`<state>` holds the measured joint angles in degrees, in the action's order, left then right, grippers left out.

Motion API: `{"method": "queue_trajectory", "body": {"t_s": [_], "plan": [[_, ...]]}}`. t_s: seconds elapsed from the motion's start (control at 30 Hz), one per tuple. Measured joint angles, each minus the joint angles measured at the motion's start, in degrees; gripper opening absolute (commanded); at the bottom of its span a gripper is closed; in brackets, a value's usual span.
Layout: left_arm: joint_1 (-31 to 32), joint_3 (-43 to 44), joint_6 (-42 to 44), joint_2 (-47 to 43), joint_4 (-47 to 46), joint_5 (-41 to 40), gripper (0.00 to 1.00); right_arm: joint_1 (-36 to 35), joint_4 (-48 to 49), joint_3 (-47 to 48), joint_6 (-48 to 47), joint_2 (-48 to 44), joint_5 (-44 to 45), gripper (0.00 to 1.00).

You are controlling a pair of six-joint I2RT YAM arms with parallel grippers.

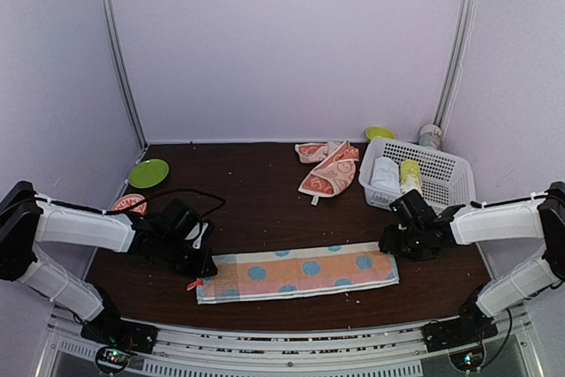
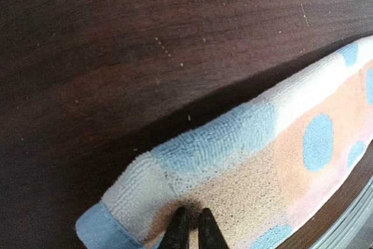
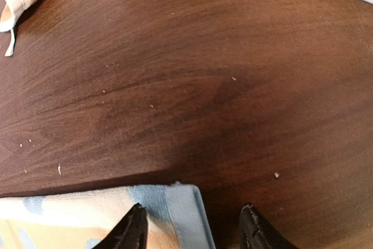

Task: Roll the towels
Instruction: Smooth out the towel at the center of the board, then pick up the towel from the center of the board.

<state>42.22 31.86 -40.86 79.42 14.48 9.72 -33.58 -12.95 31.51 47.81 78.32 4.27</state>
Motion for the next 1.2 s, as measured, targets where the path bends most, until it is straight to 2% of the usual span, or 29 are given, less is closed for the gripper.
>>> {"method": "queue_trajectory", "body": {"t_s": [0.1, 0.2, 0.37, 0.53, 0.77, 1.07, 1.2], "plan": [[0.0, 1.3, -0.1, 0.7, 1.4, 0.1, 0.16, 0.1, -3.6, 0.0, 0.0, -3.6, -0.7, 0.61], [0.2, 2.4, -0.2, 1.0, 2.6, 0.2, 0.27, 0.1, -6.3, -0.1, 0.1, -8.9, -1.7, 0.61], [0.4, 4.0, -0.2, 0.9, 4.0, 0.5, 0.40, -1.0, -8.8, -4.0, 1.2, -16.1, -3.7, 0.58], [0.7, 6.1, -0.1, -1.7, 6.7, 0.6, 0.43, -2.3, -11.4, -8.7, 2.9, -17.3, -4.9, 0.55], [0.7, 9.0, 0.1, -8.0, 9.7, -0.7, 0.44, -4.6, -11.0, -8.4, 3.6, -16.2, -4.8, 0.52], [0.7, 9.0, 0.3, -12.0, 14.2, -4.5, 0.44, -10.3, -10.7, -6.6, 4.3, -11.7, -1.9, 0.28], [0.7, 9.1, 0.5, -13.9, 15.8, -6.1, 0.44, -11.8, -10.7, -6.6, 5.5, -10.8, -1.4, 0.04]]}}
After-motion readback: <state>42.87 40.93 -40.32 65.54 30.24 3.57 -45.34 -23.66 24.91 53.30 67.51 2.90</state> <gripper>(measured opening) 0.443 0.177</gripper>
